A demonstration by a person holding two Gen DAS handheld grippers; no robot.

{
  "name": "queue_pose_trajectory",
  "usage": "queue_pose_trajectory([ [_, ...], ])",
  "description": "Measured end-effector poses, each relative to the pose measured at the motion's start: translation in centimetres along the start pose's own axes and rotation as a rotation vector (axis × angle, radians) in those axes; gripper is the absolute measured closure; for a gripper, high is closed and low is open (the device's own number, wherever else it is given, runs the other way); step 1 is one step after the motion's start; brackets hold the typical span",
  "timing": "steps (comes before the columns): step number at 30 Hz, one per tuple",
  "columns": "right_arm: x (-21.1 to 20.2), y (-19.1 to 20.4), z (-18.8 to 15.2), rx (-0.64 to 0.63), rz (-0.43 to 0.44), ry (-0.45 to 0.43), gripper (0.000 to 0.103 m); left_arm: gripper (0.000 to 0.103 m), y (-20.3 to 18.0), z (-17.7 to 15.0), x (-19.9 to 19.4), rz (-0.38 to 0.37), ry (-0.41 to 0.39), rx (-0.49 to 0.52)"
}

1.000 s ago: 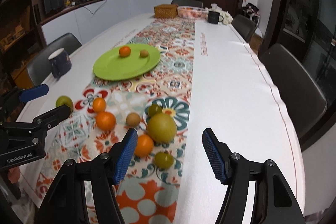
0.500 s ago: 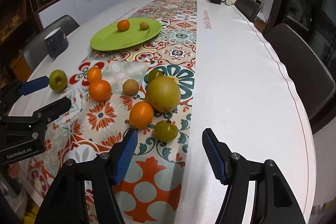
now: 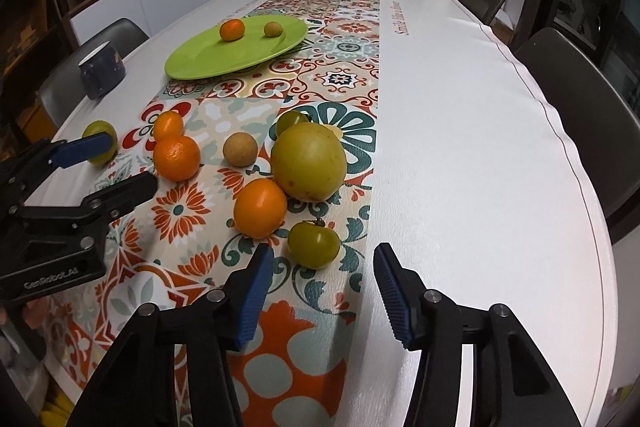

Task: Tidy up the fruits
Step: 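Move both open tools back toward the remaining fruit, then grasp another tangerine with the left tool while the right tool grasps a small green fruit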

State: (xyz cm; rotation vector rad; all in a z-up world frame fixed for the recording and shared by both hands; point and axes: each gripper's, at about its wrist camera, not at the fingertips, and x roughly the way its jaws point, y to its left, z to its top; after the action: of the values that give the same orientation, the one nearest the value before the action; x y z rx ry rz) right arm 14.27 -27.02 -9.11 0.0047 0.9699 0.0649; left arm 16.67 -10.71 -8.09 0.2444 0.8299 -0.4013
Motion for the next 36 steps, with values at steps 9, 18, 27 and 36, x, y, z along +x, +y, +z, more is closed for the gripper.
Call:
queue_pose_trajectory([
  [9,0.9,0.0,0.4,0.016,0.029,0.005,0.061,0.035,-0.2,0.9,2.5,-0.02,0.049,-0.015],
  [18,1.6,0.1,0.5,0.021,0.04,0.021,0.072,0.057,-0.4,0.7,3.8,-0.027,0.079,-0.01],
  [27,1.1,0.0,0.5,0.022,0.038,0.003,0.072,0.062,-0.7,0.6,2.9,-0.034,0.076,0.002],
  [36,-0.4,0.4,0.9,0.012,0.041,-0.036,0.072,0.062,-0.5,0.5,0.2,-0.037,0.048,-0.016],
])
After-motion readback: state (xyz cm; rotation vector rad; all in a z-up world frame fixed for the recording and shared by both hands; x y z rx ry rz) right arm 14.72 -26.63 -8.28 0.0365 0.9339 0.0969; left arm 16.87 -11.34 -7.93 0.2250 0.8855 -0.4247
